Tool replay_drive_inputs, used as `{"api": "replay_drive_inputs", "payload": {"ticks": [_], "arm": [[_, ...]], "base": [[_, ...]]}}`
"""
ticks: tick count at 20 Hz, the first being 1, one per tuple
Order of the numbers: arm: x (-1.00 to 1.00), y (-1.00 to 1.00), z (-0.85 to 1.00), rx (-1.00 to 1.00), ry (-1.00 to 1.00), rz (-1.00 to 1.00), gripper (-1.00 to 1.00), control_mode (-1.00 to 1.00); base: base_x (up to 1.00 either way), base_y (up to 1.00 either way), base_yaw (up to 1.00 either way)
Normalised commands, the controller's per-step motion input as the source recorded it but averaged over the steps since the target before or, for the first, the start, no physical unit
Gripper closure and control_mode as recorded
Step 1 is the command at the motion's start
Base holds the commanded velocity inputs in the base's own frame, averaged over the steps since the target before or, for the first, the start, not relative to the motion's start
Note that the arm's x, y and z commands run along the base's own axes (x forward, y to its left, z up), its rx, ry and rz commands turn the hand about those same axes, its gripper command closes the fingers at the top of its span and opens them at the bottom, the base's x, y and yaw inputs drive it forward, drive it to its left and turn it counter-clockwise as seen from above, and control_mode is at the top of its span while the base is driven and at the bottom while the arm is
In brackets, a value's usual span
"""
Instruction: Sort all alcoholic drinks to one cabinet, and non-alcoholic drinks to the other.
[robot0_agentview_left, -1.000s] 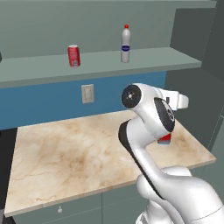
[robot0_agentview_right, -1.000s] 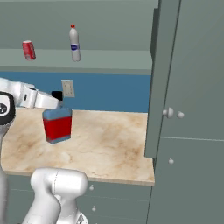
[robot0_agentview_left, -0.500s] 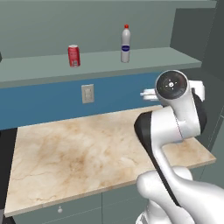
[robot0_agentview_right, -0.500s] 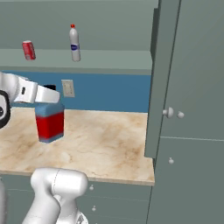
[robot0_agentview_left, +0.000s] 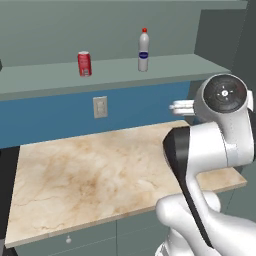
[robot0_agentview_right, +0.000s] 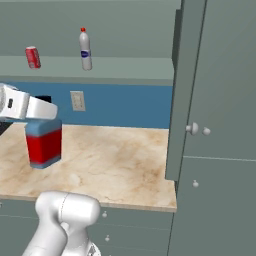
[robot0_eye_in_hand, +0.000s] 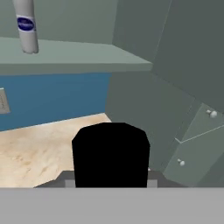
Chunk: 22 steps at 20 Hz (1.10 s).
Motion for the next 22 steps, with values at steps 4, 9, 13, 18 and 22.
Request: {"api": "replay_drive_inputs", "payload": {"ticks": [4,9,13,18,22], "arm": [[-0.19,0.0,0.0,0.0,0.0,0.0,1.0,-1.0],[-0.52,0.0,0.0,0.0,-0.03,0.0,1.0,-1.0],[0.0,0.0,0.0,0.0,0.0,0.0,1.0,1.0],[0.0,0.0,0.0,0.0,0.0,0.0,1.0,1.0],[0.0,0.0,0.0,0.0,0.0,0.0,1.0,1.0]], "base": [[0.0,0.0,0.0],[0.0,0.0,0.0],[-1.0,0.0,0.0],[-1.0,0.0,0.0],[-0.94,0.03,0.0]]}}
